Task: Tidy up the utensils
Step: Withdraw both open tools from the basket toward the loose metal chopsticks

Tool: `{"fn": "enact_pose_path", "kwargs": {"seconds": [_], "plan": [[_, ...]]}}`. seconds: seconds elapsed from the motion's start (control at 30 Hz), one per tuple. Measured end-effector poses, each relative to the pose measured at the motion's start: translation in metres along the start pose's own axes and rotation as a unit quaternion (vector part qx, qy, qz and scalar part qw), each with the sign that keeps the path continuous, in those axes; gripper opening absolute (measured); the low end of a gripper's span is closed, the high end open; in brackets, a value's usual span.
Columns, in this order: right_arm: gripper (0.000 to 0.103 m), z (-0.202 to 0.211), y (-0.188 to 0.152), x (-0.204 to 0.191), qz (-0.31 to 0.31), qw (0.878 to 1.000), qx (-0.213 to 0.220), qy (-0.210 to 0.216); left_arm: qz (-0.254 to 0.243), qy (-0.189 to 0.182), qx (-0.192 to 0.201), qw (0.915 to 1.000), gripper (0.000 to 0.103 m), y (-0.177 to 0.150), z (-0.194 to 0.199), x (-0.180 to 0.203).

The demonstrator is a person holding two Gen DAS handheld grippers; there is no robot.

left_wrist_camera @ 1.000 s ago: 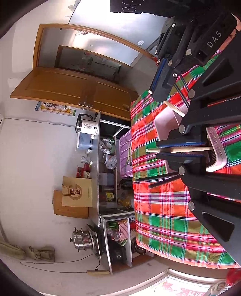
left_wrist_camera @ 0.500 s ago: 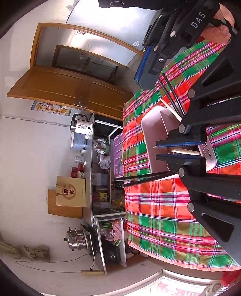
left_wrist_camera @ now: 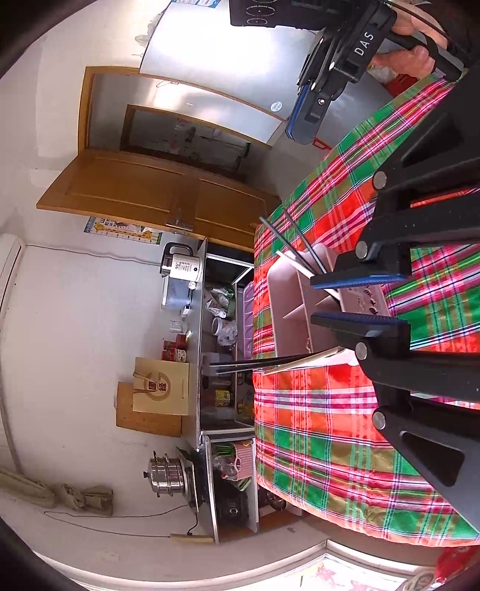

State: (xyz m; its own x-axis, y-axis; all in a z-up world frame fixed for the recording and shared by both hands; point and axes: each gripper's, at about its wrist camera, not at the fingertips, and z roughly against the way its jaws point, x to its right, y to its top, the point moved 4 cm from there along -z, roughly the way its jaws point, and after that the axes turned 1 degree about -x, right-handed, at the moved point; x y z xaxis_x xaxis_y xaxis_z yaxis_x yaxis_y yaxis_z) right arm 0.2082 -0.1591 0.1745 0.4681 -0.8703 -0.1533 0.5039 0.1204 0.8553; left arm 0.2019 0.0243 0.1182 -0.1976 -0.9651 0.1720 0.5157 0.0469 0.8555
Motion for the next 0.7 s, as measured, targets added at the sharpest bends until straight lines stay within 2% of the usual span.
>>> {"fn": "enact_pose_path", "kwargs": {"seconds": [0.23, 0.5, 0.7], "plan": [[0.014, 0.008, -0.046, 0.016, -0.02, 0.999, -0.035, -0.008, 0.004, -0.024, -0.032, 0.9992, 0.012, -0.054, 0.003, 0.021], [0.014, 0.006, -0.092, 0.031, -0.057, 0.995, -0.079, -0.01, 0.016, -0.051, -0.103, 0.9932, 0.012, -0.115, -0.028, 0.043], [0.014, -0.006, -0.122, 0.034, -0.072, 0.991, -0.114, -0.01, 0.031, -0.064, -0.149, 0.9862, 0.012, -0.148, -0.05, 0.054]]}}
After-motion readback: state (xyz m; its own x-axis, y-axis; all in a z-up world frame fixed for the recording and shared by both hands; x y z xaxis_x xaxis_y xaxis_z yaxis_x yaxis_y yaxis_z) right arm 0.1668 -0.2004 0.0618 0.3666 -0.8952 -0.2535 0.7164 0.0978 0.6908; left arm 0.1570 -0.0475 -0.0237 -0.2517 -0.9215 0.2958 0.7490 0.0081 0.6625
